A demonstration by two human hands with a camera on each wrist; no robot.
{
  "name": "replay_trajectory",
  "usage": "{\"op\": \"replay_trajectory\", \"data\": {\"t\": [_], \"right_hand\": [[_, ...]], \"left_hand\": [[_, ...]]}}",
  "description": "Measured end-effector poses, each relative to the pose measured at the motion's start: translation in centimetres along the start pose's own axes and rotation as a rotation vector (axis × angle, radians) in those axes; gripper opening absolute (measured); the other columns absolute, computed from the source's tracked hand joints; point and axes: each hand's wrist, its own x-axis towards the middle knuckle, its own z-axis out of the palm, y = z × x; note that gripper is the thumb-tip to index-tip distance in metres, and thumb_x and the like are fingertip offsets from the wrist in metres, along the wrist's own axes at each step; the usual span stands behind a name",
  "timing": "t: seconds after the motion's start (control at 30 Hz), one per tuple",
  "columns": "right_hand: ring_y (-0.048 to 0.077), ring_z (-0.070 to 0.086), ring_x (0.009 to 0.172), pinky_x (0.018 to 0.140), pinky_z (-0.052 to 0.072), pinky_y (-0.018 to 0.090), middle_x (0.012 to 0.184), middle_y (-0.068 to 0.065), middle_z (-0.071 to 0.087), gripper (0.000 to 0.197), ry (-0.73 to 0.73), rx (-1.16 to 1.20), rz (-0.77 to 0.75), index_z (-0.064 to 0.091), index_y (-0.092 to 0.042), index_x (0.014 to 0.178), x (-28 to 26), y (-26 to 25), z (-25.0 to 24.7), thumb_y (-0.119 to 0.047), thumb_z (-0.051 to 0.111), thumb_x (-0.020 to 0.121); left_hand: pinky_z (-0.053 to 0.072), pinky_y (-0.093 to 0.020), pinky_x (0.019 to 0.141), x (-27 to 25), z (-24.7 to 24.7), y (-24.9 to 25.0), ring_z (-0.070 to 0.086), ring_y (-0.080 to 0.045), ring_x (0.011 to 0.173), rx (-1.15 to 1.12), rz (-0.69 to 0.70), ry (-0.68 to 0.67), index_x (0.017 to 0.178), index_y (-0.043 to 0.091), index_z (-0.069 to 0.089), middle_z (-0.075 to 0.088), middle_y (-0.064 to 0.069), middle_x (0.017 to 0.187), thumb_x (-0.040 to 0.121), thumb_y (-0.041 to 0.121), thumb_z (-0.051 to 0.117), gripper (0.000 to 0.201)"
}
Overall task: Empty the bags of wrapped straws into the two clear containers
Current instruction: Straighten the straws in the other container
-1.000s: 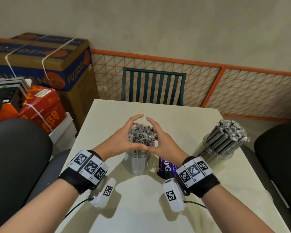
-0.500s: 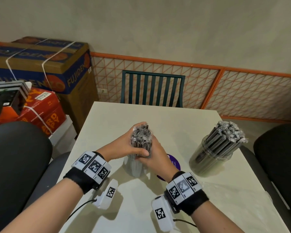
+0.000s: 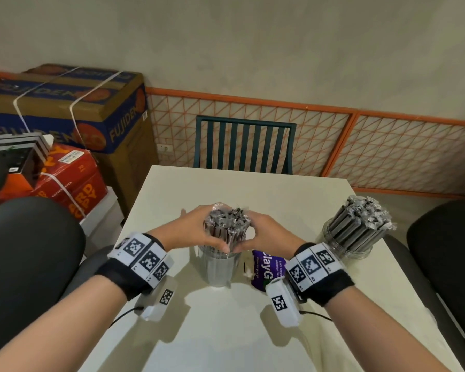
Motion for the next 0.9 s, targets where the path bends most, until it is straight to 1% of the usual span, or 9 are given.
{"op": "replay_trajectory", "data": {"t": [0.07, 0.13, 0.27, 0.33, 0.47, 0.57, 0.67, 0.8, 0.9], "right_hand": [[0.012, 0.052, 0.118, 0.102, 0.041, 0.028, 0.129, -0.001, 0.058, 0.075, 0.009, 0.065, 0.031, 0.046, -0.019, 0.133, -0.5, 0.3, 0.9, -0.024, 0.082, 0.068], [0.011, 0.054, 0.116, 0.101, 0.042, 0.026, 0.127, -0.002, 0.060, 0.071, 0.061, 0.118, 0.044, 0.047, -0.019, 0.131, -0.7, 0.5, 1.7, -0.023, 0.081, 0.070], [0.008, 0.058, 0.101, 0.077, 0.043, 0.005, 0.116, -0.001, 0.064, 0.051, 0.204, 0.145, 0.025, 0.049, -0.013, 0.129, -0.9, -0.4, 1.9, -0.020, 0.070, 0.082], [0.005, 0.056, 0.097, 0.072, 0.042, 0.000, 0.115, -0.002, 0.063, 0.050, 0.229, 0.169, -0.009, 0.047, -0.012, 0.131, -0.7, -0.8, 1.4, -0.019, 0.066, 0.086], [0.013, 0.059, 0.107, 0.087, 0.047, 0.017, 0.123, 0.003, 0.061, 0.060, 0.181, 0.194, 0.002, 0.041, -0.011, 0.136, -0.8, -0.8, 1.4, -0.016, 0.068, 0.083], [0.013, 0.054, 0.117, 0.097, 0.043, 0.024, 0.129, -0.001, 0.055, 0.069, 0.159, 0.201, 0.022, 0.036, -0.013, 0.138, -1.2, -0.1, 2.5, -0.018, 0.072, 0.078], [0.015, 0.045, 0.130, 0.111, 0.036, 0.036, 0.143, 0.001, 0.046, 0.082, 0.175, 0.206, 0.027, 0.030, -0.015, 0.143, -1.3, 0.8, 3.1, -0.028, 0.074, 0.075], [0.012, 0.042, 0.132, 0.112, 0.036, 0.035, 0.146, -0.001, 0.042, 0.092, 0.177, 0.202, 0.011, 0.025, -0.017, 0.145, -1.4, 0.9, 3.4, -0.036, 0.077, 0.072], [0.007, 0.039, 0.132, 0.111, 0.033, 0.027, 0.145, -0.008, 0.039, 0.096, 0.217, 0.247, -0.003, 0.023, -0.020, 0.146, -1.5, 0.7, 3.4, -0.036, 0.079, 0.070]], "left_hand": [[0.017, -0.034, 0.113, -0.3, 1.0, -0.8, 0.039, -0.010, 0.126, 0.042, -0.037, 0.103, 0.120, 0.043, 0.042, 0.050, 0.009, 0.130, 0.055, 0.050, 0.082, 0.076], [0.003, -0.034, 0.113, -0.7, 1.7, -0.8, 0.034, -0.012, 0.131, 0.038, -0.062, 0.185, 0.122, 0.043, 0.039, 0.048, 0.004, 0.137, 0.062, 0.047, 0.079, 0.073], [-0.008, -0.051, 0.114, -0.6, 1.8, 0.2, 0.038, -0.019, 0.133, 0.077, -0.046, 0.265, 0.123, 0.042, 0.042, 0.054, 0.002, 0.136, 0.062, 0.057, 0.074, 0.070], [-0.007, -0.055, 0.115, -0.4, 1.1, 0.9, 0.038, -0.020, 0.134, 0.104, -0.028, 0.286, 0.130, 0.032, 0.046, 0.055, 0.000, 0.136, 0.065, 0.052, 0.074, 0.074], [-0.007, -0.051, 0.116, -0.4, 0.9, 1.2, 0.028, -0.020, 0.138, 0.198, -0.069, 0.188, 0.138, 0.025, 0.036, 0.045, -0.002, 0.143, 0.067, 0.043, 0.077, 0.083], [-0.004, -0.053, 0.117, -0.5, 1.8, -0.8, 0.024, -0.020, 0.140, 0.180, -0.123, 0.099, 0.145, 0.024, 0.025, 0.036, -0.002, 0.149, 0.056, 0.057, 0.078, 0.110], [0.019, -0.051, 0.116, -0.8, 2.1, -1.7, 0.033, -0.018, 0.137, 0.042, -0.143, 0.085, 0.145, 0.030, 0.024, 0.038, 0.000, 0.147, 0.038, 0.076, 0.075, 0.126], [0.037, -0.042, 0.109, -0.8, 2.0, -1.0, 0.044, -0.014, 0.127, -0.094, -0.072, 0.107, 0.122, 0.057, 0.035, 0.048, 0.003, 0.137, 0.047, 0.061, 0.081, 0.088], [0.037, -0.037, 0.109, -0.8, 1.9, -0.5, 0.047, -0.009, 0.123, -0.101, -0.022, 0.118, 0.112, 0.059, 0.034, 0.050, 0.011, 0.128, 0.056, 0.041, 0.085, 0.078]]}}
